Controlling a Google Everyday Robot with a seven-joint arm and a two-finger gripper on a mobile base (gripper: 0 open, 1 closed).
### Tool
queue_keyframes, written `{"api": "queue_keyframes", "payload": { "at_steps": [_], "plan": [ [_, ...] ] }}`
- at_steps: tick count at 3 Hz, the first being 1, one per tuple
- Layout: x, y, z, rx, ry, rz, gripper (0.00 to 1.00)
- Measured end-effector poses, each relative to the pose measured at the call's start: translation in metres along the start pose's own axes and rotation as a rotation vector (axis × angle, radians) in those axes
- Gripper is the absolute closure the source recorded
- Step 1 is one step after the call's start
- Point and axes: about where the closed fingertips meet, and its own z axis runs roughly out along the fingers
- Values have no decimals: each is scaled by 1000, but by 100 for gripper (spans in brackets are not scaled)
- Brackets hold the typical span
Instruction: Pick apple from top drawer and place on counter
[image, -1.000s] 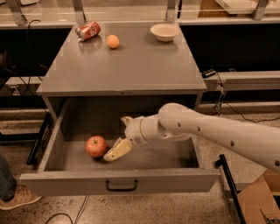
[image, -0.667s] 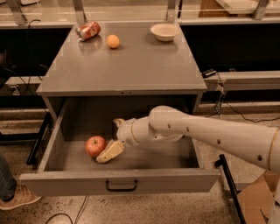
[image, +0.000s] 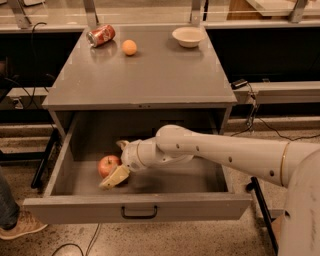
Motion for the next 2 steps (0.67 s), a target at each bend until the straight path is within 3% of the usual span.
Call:
{"api": "queue_keyframes", "payload": {
  "at_steps": [2],
  "plan": [
    [8, 6, 1, -10, 13, 3, 49]
  ]
}}
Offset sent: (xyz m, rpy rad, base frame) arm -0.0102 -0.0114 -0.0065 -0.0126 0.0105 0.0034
